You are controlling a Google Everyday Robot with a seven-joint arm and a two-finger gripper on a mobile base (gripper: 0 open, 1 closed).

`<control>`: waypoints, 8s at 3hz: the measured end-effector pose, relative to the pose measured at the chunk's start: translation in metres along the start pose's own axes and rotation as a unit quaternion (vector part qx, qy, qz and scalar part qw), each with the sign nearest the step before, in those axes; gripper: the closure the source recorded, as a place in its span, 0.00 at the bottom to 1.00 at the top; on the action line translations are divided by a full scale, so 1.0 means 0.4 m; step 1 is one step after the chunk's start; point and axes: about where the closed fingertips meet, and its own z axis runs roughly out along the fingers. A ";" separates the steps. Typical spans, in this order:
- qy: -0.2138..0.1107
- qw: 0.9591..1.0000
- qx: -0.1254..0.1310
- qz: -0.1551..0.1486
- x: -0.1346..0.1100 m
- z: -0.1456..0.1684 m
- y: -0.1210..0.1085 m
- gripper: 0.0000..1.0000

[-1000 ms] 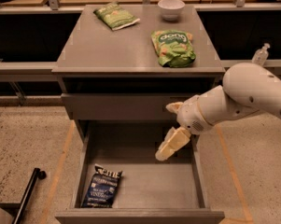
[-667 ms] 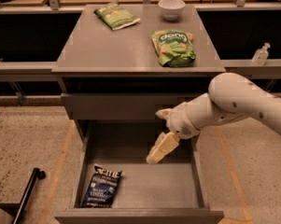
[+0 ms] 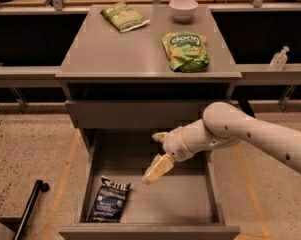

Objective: Pick blue chip bag from middle drawer and place on counter

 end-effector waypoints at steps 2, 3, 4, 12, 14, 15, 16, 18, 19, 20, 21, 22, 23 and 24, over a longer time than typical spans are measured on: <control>-0.045 0.998 -0.026 0.047 0.038 0.173 -0.010 0.00; -0.050 0.997 -0.028 0.053 0.044 0.207 -0.010 0.00; -0.061 0.996 -0.032 0.064 0.076 0.296 -0.029 0.00; 0.016 0.994 -0.061 0.089 0.210 0.682 -0.019 0.90; -0.085 0.993 -0.078 0.013 -0.045 0.546 0.018 1.00; -0.153 0.983 -0.094 -0.032 -0.194 0.392 0.046 1.00; -0.187 0.975 -0.099 -0.062 -0.272 0.263 0.060 1.00; -0.158 0.980 -0.056 -0.112 -0.493 -0.103 -0.070 1.00; -0.174 0.977 -0.032 -0.122 -0.537 -0.167 -0.112 1.00; -0.176 0.977 -0.033 -0.117 -0.530 -0.155 -0.111 1.00; -0.180 0.974 0.010 -0.138 -0.561 -0.192 -0.150 1.00; -0.174 0.966 0.052 -0.181 -0.638 -0.248 -0.203 1.00; -0.184 0.954 0.100 -0.215 -0.715 -0.319 -0.304 1.00; -0.185 0.948 0.118 -0.231 -0.760 -0.335 -0.400 1.00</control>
Offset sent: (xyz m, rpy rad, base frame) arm 0.0008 0.0383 -0.0420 0.0857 0.0698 -0.0236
